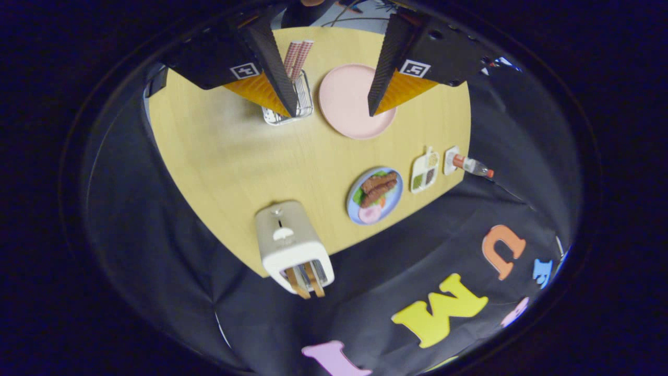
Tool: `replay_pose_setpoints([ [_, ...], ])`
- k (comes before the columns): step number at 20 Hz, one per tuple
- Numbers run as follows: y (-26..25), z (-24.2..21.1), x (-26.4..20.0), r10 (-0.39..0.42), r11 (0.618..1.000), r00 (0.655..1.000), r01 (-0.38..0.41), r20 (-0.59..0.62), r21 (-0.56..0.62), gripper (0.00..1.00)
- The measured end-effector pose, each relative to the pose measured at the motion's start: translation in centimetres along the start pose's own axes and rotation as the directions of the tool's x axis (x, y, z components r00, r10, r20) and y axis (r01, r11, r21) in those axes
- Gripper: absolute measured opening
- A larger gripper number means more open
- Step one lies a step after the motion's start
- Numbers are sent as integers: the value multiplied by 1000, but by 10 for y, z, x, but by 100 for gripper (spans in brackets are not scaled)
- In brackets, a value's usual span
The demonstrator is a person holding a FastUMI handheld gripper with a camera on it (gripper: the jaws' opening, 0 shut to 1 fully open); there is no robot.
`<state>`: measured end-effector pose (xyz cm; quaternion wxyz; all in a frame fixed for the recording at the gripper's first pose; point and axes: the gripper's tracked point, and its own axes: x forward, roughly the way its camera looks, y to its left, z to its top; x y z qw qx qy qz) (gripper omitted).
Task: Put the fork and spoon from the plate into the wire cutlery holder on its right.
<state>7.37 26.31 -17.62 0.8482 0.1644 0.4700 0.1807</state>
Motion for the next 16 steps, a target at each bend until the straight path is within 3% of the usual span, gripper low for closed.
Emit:
replay_pose_setpoints([
  [3,-6,14,-42,14,996,965,9,262,-84,89],
  [6,1,9,-102,39,987,881,39,471,-154,92],
  [11,30,1,-189,118,956,692,115,713,-270,96],
  [15,49,-2,-236,191,936,539,151,821,-317,96],
  [16,52,-7,-242,203,931,515,162,833,-327,96],
])
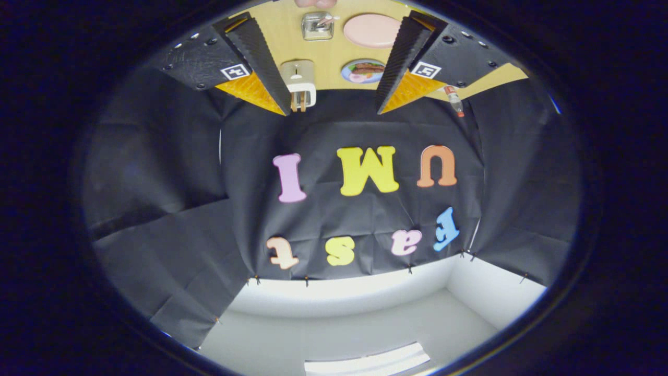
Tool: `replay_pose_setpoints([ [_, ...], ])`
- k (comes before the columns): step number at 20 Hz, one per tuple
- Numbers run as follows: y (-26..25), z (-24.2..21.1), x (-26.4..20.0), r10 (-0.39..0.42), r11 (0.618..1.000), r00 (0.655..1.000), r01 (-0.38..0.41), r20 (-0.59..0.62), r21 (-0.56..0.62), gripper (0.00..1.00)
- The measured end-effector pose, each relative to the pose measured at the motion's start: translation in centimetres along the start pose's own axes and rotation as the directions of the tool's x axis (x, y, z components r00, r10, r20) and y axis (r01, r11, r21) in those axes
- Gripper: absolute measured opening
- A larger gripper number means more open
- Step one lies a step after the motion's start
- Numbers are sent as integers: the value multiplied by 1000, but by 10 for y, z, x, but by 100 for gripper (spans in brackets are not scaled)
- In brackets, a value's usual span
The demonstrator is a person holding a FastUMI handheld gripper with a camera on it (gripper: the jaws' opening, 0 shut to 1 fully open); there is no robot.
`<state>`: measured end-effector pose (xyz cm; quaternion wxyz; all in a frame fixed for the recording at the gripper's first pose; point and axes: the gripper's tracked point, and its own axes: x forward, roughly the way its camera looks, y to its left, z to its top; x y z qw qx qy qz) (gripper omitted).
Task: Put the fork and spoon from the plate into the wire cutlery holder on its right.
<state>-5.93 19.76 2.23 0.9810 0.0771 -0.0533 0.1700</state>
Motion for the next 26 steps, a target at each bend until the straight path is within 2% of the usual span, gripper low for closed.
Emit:
replay_pose_setpoints([
  [4,14,-4,-23,11,1000,1000,-11,-26,8,96],
  [10,25,23,-48,-66,998,998,66,-1,0,96],
  [15,50,20,-72,-103,995,994,103,-27,11,96],
  [21,79,19,-105,-102,995,994,102,-36,0,96],
  [26,88,27,-110,-102,995,994,103,-27,6,96],
])
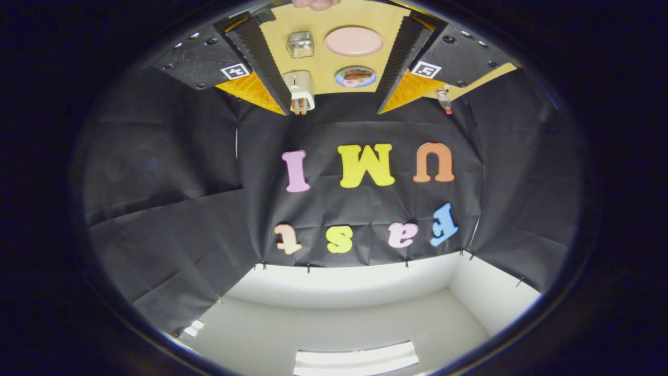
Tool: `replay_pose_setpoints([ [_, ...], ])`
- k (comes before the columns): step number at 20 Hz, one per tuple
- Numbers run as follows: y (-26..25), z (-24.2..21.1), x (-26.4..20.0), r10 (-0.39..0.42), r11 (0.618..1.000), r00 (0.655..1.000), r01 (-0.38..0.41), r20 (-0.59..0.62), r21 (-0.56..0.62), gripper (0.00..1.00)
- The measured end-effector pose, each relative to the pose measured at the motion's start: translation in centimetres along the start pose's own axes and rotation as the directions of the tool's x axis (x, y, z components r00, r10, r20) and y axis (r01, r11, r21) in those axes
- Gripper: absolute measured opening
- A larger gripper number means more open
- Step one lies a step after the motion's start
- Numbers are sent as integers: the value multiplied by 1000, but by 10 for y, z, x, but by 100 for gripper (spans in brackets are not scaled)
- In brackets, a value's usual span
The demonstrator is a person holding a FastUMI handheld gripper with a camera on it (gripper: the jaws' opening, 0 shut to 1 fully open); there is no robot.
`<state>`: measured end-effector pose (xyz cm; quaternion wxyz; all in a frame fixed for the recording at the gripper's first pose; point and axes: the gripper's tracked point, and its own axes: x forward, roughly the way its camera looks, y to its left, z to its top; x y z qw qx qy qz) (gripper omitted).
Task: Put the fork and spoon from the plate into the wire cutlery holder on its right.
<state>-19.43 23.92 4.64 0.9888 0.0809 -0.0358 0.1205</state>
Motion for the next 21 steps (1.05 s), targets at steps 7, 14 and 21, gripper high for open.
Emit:
replay_pose_setpoints([
  [7,15,-12,-2,29,1000,999,-29,-27,-5,96],
  [14,34,-15,-7,100,994,994,-101,-33,-43,96],
  [21,32,-15,2,87,996,995,-89,-41,-29,96],
])
